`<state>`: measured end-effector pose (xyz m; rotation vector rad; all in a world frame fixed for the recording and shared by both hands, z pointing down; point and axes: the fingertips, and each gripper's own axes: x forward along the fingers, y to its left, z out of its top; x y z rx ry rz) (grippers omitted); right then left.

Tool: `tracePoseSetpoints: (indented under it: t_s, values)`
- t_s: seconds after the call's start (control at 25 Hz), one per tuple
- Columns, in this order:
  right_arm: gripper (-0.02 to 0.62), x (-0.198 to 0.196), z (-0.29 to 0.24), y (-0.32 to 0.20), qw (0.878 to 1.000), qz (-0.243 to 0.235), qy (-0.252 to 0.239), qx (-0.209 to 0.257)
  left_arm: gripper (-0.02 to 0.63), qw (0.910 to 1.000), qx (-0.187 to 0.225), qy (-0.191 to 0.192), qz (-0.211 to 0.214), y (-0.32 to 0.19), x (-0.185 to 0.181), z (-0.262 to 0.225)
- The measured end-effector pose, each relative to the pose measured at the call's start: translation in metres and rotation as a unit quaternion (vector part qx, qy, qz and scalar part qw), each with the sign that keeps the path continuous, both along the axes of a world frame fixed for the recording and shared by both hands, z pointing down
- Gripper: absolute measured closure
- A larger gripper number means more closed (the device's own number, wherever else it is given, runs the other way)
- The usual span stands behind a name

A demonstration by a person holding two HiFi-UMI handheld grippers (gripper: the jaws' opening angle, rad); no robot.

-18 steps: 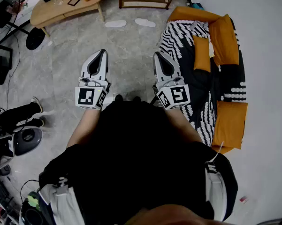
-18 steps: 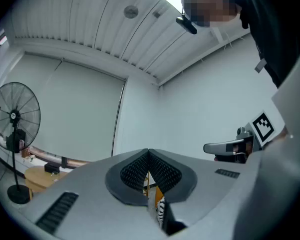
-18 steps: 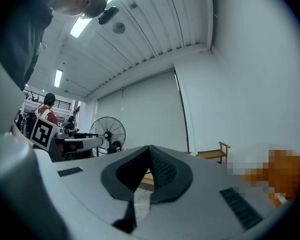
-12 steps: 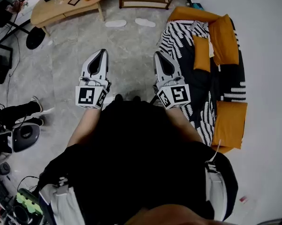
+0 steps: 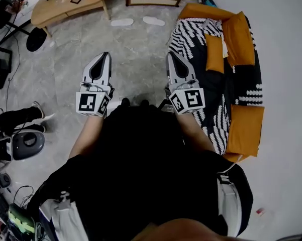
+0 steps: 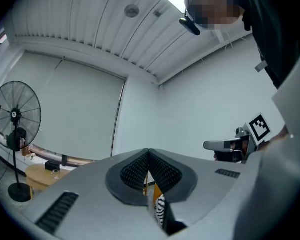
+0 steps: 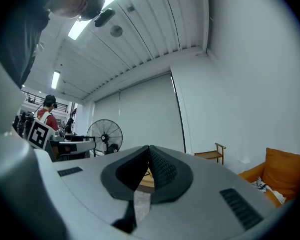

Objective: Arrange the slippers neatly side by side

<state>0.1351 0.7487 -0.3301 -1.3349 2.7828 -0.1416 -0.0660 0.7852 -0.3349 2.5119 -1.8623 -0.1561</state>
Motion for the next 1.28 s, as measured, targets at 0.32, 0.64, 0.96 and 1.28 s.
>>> tracePoseSetpoints:
  t_s: [0.32,0.64,0.96,1.28]
  values:
    - [0.563,0.010,0.001,0.004,1.000,-0.011,-0.001,-0.002,0.591,1.0000,-0.003,-0.002,0.006,0.001,0.014,-0.002]
    - [0.563,0.028,-0.004,0.004,1.000,-0.019,-0.014,0.004,0.591,0.9999,-0.003,-0.009,0.002,0.004,0.026,-0.006]
    - [0.563,0.048,-0.007,-0.001,0.999,-0.032,-0.020,0.018,0.591,0.9999,-0.005,-0.010,-0.009,0.002,0.040,-0.009]
    - [0.563,0.074,0.008,0.002,0.999,-0.038,-0.029,0.005,0.591,0.9998,-0.013,-0.015,-0.007,0.013,0.067,0.002]
